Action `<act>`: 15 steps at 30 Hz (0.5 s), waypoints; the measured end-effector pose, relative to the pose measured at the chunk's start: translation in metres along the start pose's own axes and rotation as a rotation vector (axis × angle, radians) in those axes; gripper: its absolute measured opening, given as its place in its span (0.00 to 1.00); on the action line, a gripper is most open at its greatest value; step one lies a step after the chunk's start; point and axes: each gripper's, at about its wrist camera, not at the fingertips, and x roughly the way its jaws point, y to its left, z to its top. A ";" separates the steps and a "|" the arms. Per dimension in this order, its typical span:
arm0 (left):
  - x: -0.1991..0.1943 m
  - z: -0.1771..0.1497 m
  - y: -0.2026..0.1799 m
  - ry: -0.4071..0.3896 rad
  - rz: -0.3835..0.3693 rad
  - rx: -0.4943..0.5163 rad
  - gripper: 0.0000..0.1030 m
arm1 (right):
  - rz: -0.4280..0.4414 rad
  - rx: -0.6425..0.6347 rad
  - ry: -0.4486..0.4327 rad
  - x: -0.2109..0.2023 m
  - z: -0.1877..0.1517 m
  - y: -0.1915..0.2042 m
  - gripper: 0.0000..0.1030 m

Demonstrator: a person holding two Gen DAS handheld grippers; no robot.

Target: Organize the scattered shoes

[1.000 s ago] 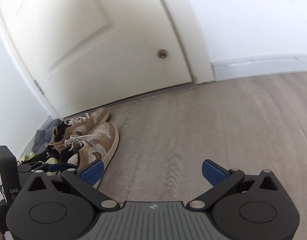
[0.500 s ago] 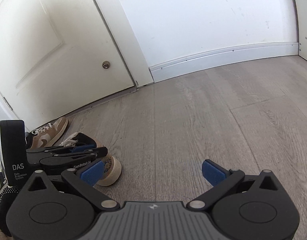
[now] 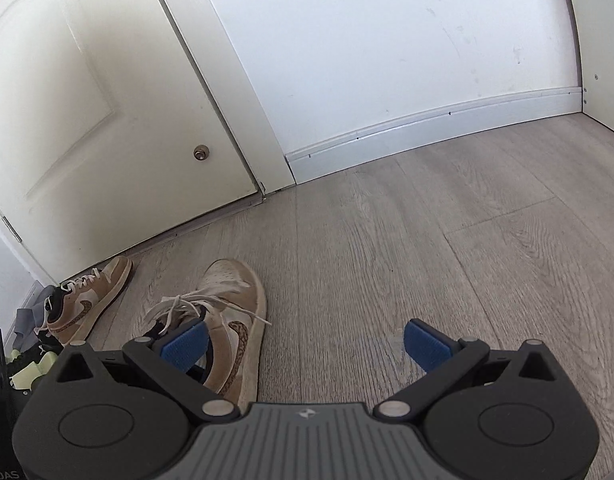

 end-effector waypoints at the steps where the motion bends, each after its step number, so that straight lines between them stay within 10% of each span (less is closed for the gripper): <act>1: -0.002 0.000 0.004 0.002 0.002 -0.022 0.40 | -0.001 -0.005 0.001 0.000 -0.001 0.001 1.00; 4: -0.016 0.000 0.021 -0.023 -0.009 -0.102 0.63 | -0.010 -0.024 -0.002 -0.001 -0.001 0.004 1.00; 15: -0.073 -0.026 0.113 -0.125 0.304 -0.333 0.74 | 0.065 -0.114 0.054 0.018 -0.009 0.043 1.00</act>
